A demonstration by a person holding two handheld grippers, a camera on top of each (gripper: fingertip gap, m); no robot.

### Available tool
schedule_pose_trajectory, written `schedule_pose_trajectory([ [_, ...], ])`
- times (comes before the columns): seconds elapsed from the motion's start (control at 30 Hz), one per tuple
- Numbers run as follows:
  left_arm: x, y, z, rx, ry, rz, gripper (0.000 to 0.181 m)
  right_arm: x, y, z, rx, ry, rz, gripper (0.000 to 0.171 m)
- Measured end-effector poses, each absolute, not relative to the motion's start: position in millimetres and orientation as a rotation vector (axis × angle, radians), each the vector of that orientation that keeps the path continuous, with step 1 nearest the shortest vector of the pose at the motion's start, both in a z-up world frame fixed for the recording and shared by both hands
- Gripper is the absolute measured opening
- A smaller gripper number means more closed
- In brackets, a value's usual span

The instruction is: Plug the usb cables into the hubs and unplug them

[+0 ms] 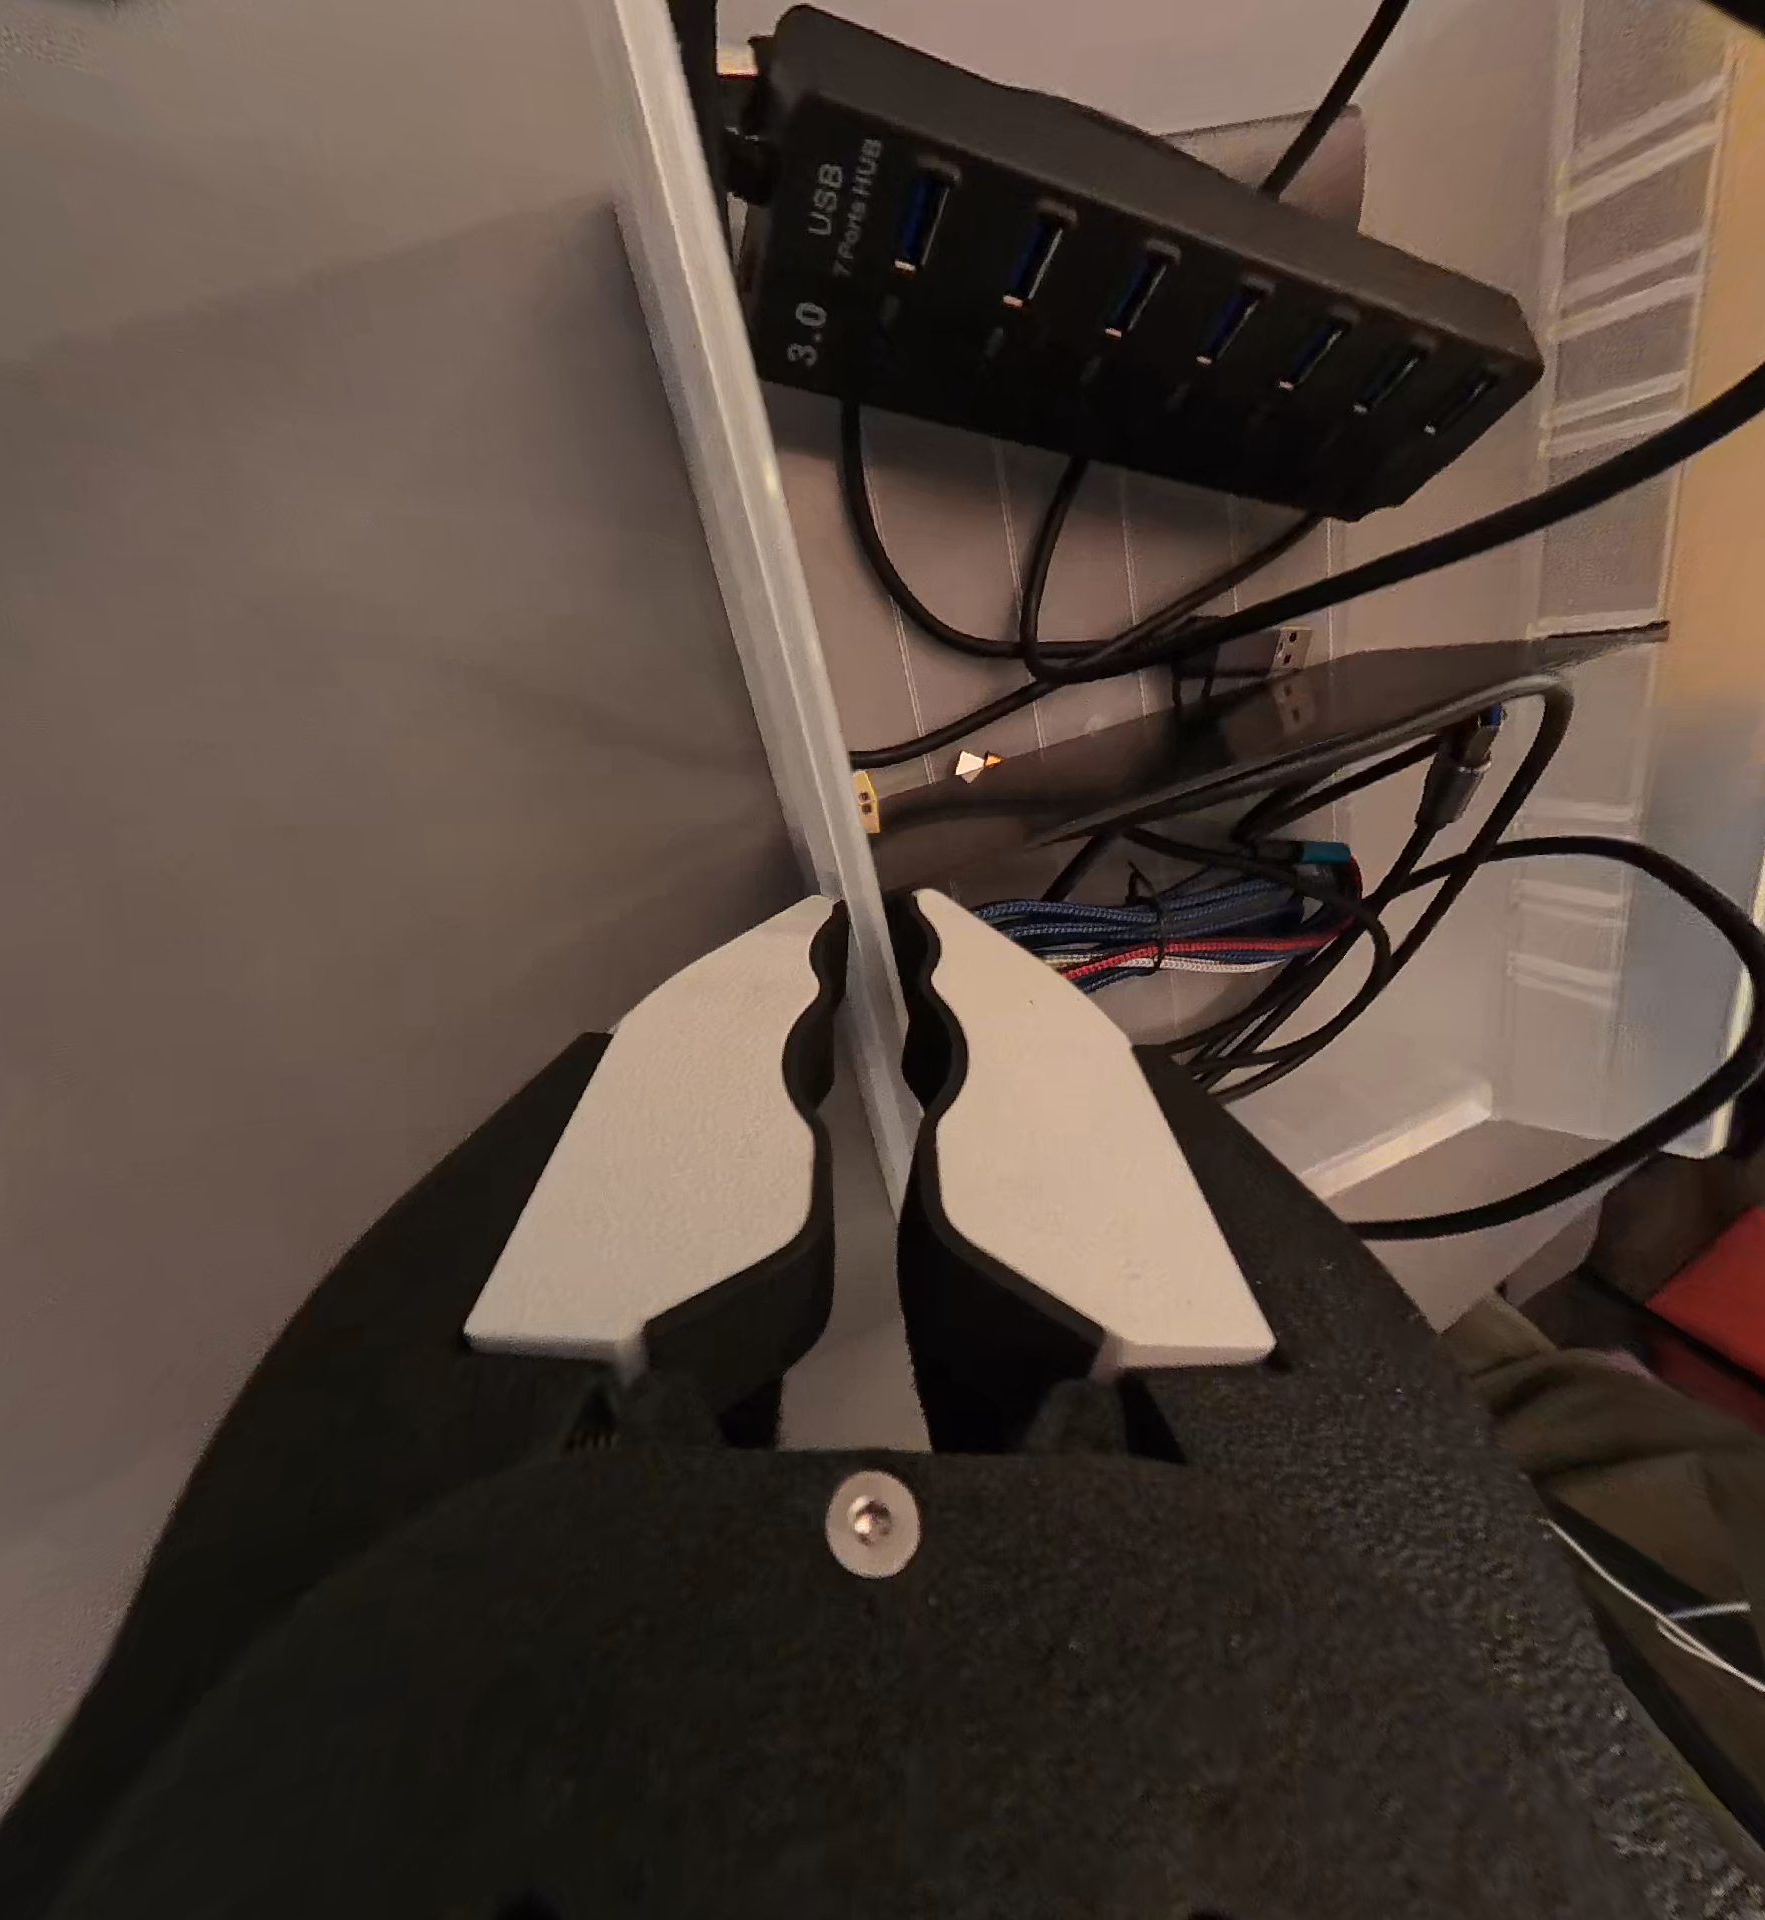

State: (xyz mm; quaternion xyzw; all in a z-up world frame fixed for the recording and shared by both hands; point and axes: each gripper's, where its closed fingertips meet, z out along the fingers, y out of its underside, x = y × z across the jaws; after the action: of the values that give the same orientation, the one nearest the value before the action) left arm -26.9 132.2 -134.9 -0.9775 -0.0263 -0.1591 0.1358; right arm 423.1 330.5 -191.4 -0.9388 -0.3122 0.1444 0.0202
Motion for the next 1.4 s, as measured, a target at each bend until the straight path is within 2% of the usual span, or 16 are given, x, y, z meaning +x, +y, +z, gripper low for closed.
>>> schedule_pose_trajectory([
  [0.13,-79,105,-134,-2.801,-0.152,-0.381,0.007,405,322,-190,-2.913,-1.048,0.276,0.006],
  [0.57,-217,6,-132,-2.726,-0.505,-0.153,0.005,365,310,-191,-2.892,-1.159,0.263,0.006],
  [1.4,-272,-44,-131,-2.635,-0.580,-0.099,0.004,372,317,-192,-2.874,-1.225,0.259,0.007],
])
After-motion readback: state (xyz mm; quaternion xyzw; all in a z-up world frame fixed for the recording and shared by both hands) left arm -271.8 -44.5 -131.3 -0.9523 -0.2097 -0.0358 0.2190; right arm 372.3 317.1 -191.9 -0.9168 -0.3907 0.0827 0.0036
